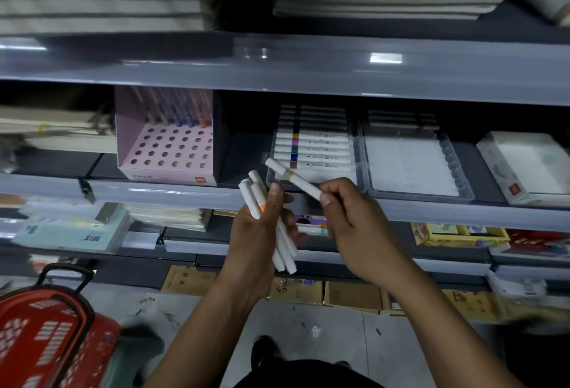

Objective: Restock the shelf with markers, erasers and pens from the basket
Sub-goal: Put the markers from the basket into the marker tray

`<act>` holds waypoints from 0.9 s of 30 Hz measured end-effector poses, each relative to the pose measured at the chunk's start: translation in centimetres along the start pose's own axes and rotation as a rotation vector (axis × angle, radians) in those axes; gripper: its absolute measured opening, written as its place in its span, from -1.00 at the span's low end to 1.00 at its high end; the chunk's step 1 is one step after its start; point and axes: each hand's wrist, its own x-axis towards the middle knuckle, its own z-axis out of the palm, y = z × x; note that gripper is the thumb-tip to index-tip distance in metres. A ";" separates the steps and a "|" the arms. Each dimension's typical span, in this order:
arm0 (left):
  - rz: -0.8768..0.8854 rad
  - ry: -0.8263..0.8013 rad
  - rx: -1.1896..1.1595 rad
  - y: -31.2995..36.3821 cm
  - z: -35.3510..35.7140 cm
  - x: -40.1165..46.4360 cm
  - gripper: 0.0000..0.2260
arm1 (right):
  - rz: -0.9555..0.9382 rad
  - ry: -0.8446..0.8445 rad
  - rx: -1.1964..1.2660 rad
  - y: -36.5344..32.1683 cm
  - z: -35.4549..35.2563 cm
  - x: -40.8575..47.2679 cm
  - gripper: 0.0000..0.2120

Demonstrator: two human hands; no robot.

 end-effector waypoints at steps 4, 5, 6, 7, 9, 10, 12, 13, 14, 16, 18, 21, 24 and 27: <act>0.006 0.075 0.071 -0.2 -0.3 0.2 -0.74 | 0.002 0.023 0.080 -0.1 -1.0 0.9 -0.95; 0.007 0.084 0.073 -0.1 -0.4 0.2 -0.75 | -0.006 0.025 0.075 -0.2 -1.3 1.1 -0.94; 0.014 0.092 0.087 0.0 -0.4 0.2 -0.76 | -0.014 0.027 0.064 -0.2 -1.6 1.3 -0.93; 0.028 0.099 0.111 0.0 -0.5 0.2 -0.76 | -0.019 0.028 0.048 -0.3 -1.8 1.5 -0.94; 0.072 0.107 0.174 0.1 -0.7 0.4 -0.78 | -0.032 0.024 -0.005 -0.3 -2.3 1.8 -0.91; 0.100 0.106 0.207 0.0 -0.8 0.4 -0.79 | -0.051 0.027 -0.040 -0.4 -2.5 2.1 -0.86; 0.150 0.105 0.268 0.1 -1.2 0.6 -0.79 | -0.111 0.061 -0.126 -0.4 -2.8 2.5 -0.81; 0.171 0.107 0.296 0.1 -1.3 0.6 -0.79 | -0.142 0.086 -0.179 -0.4 -2.9 2.7 -0.80; 0.189 0.107 0.319 0.2 -1.5 0.6 -0.79 | -0.169 0.108 -0.233 -0.3 -3.1 2.9 -0.79; 0.209 0.110 0.347 0.3 -1.7 0.6 -0.80 | -0.212 0.130 -0.327 -0.2 -3.2 3.4 -0.80; 0.213 0.117 0.370 0.4 -1.9 0.7 -0.80 | -0.240 0.117 -0.393 0.1 -3.1 3.8 -0.83; 0.214 0.121 0.396 0.4 -2.2 0.7 -0.78 | -0.242 0.097 -0.456 0.5 -2.9 4.5 -0.85; 0.232 0.122 0.430 0.6 -2.3 0.6 -0.74 | -0.271 0.094 -0.520 0.8 -2.5 5.0 -0.85; 0.310 0.148 0.535 0.8 -2.4 1.0 -0.76 | -0.320 0.101 -0.527 1.1 -2.0 5.5 -0.83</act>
